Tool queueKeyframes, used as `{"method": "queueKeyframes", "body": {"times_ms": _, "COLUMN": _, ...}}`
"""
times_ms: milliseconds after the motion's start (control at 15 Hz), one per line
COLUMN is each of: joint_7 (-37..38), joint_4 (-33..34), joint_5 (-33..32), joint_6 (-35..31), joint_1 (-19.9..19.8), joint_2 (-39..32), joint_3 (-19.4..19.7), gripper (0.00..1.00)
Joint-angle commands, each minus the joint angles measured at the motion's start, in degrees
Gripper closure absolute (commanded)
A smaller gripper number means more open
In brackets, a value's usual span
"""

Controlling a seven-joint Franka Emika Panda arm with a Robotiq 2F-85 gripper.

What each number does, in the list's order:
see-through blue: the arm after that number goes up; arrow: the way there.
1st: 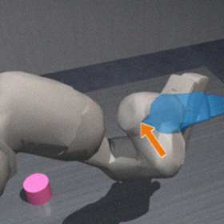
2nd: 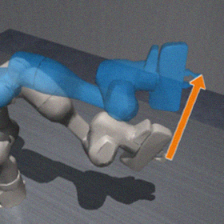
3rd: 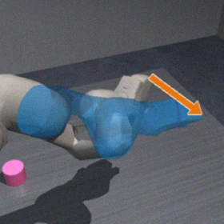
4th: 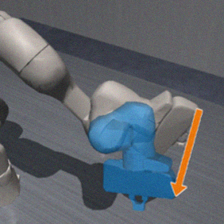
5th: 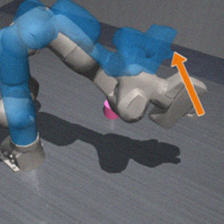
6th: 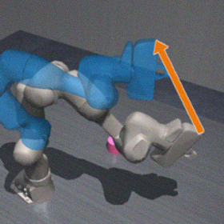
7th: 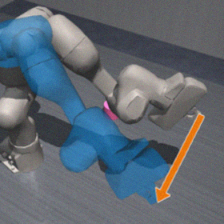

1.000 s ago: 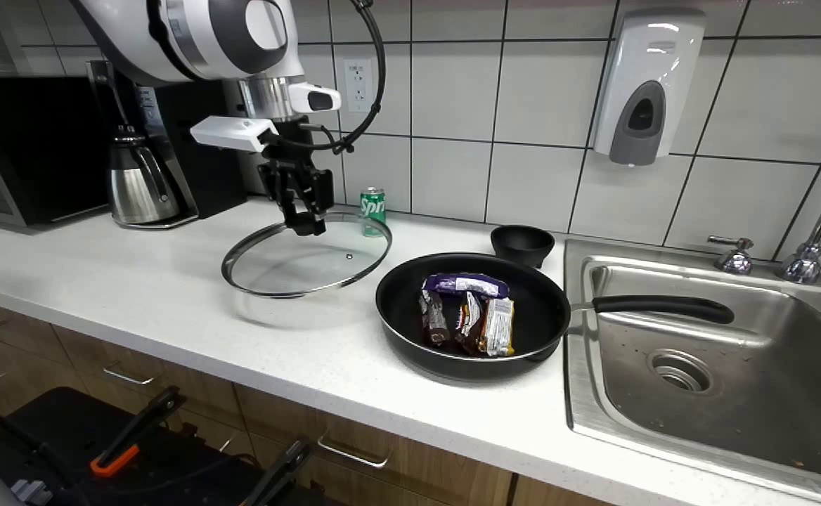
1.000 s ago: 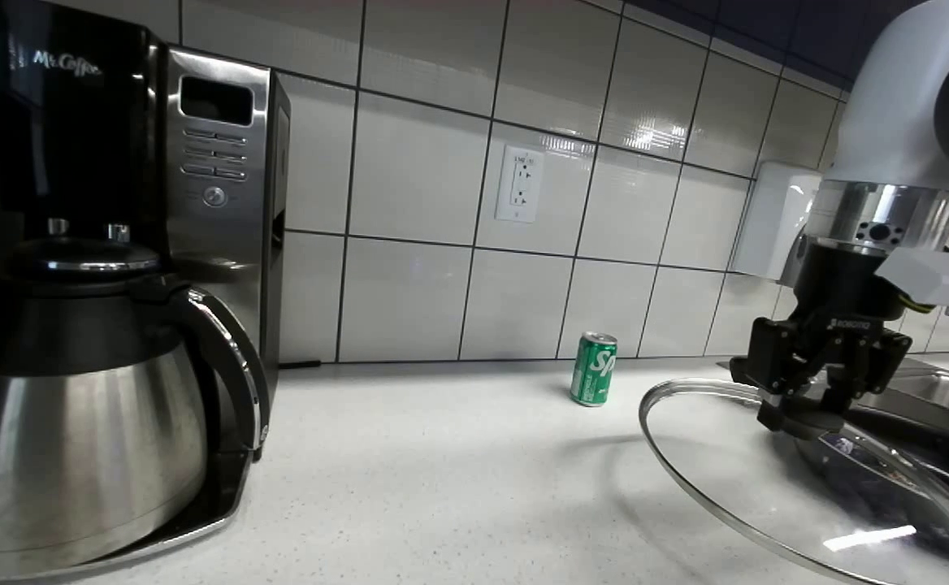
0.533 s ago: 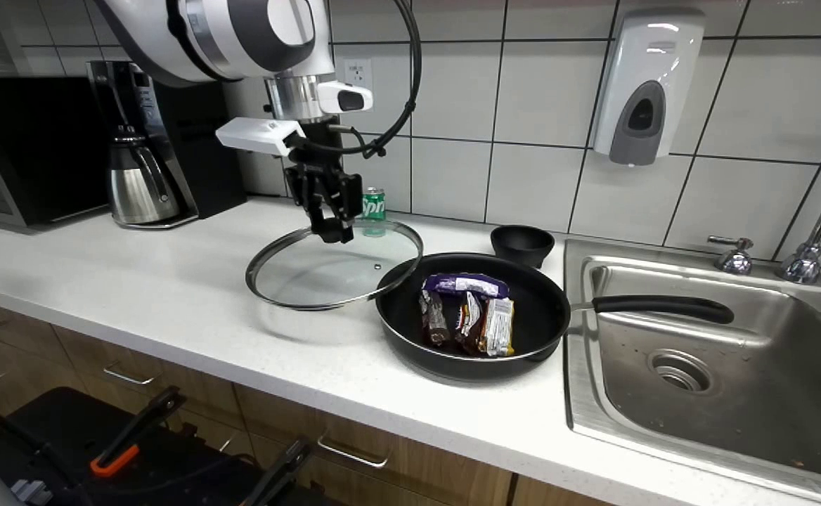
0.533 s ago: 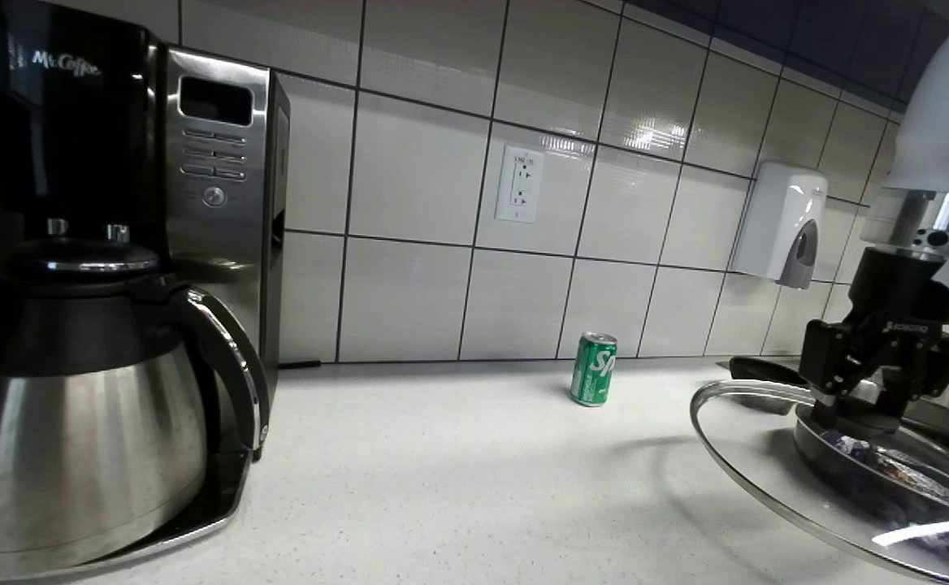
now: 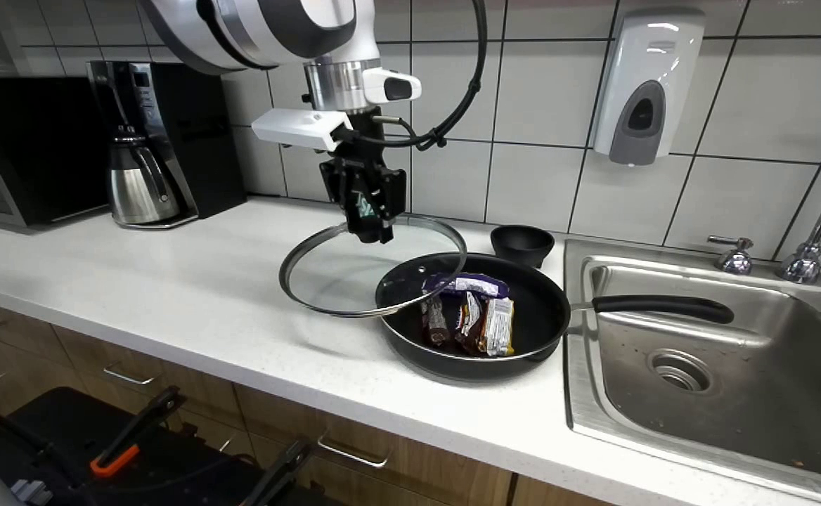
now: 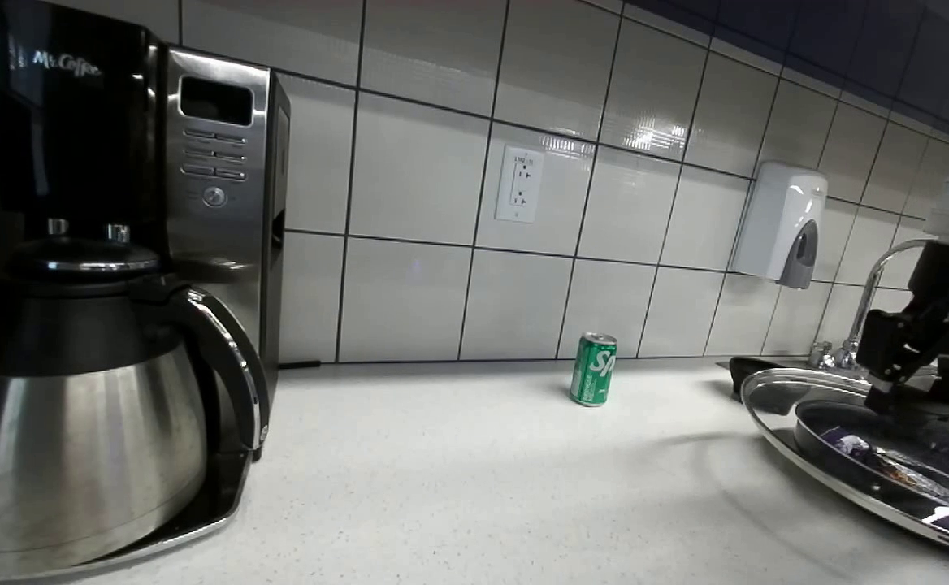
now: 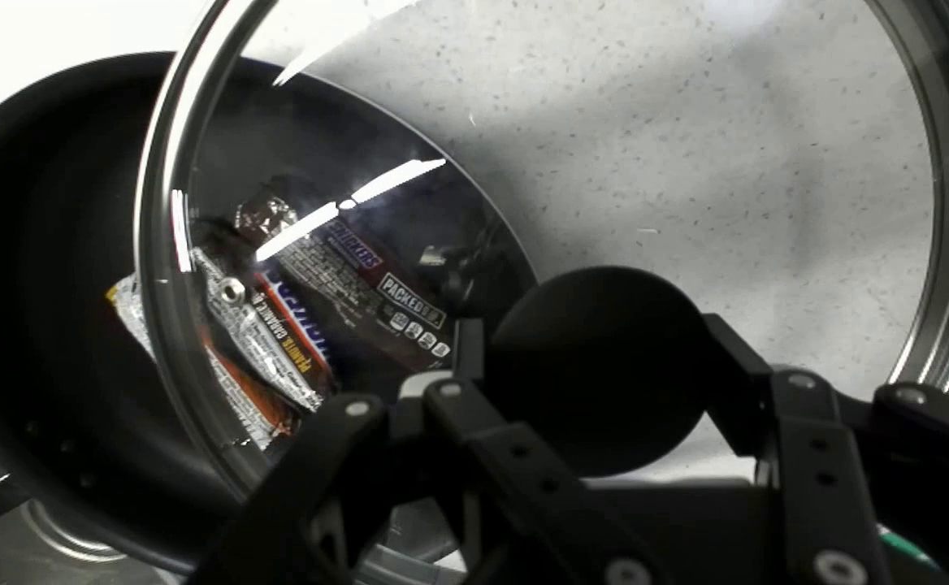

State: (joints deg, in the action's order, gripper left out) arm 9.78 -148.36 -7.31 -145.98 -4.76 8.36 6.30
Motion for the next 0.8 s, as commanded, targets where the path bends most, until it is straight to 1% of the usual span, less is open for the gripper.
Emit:
{"method": "queueKeyframes", "body": {"times_ms": 0, "joint_7": -5.28, "joint_4": -0.37, "joint_5": 1.88, "joint_6": 0.43, "joint_1": -2.21, "joint_2": 2.84, "joint_3": 1.76, "gripper": 0.61}}
{"method": "queueKeyframes", "body": {"times_ms": 467, "joint_7": -13.17, "joint_4": 0.93, "joint_5": 7.52, "joint_6": -1.38, "joint_1": -4.71, "joint_2": 1.37, "joint_3": 6.73, "gripper": 0.61}}
{"method": "queueKeyframes", "body": {"times_ms": 733, "joint_7": -17.47, "joint_4": 1.89, "joint_5": 13.06, "joint_6": -2.43, "joint_1": -5.27, "joint_2": 0.42, "joint_3": 9.27, "gripper": 0.61}}
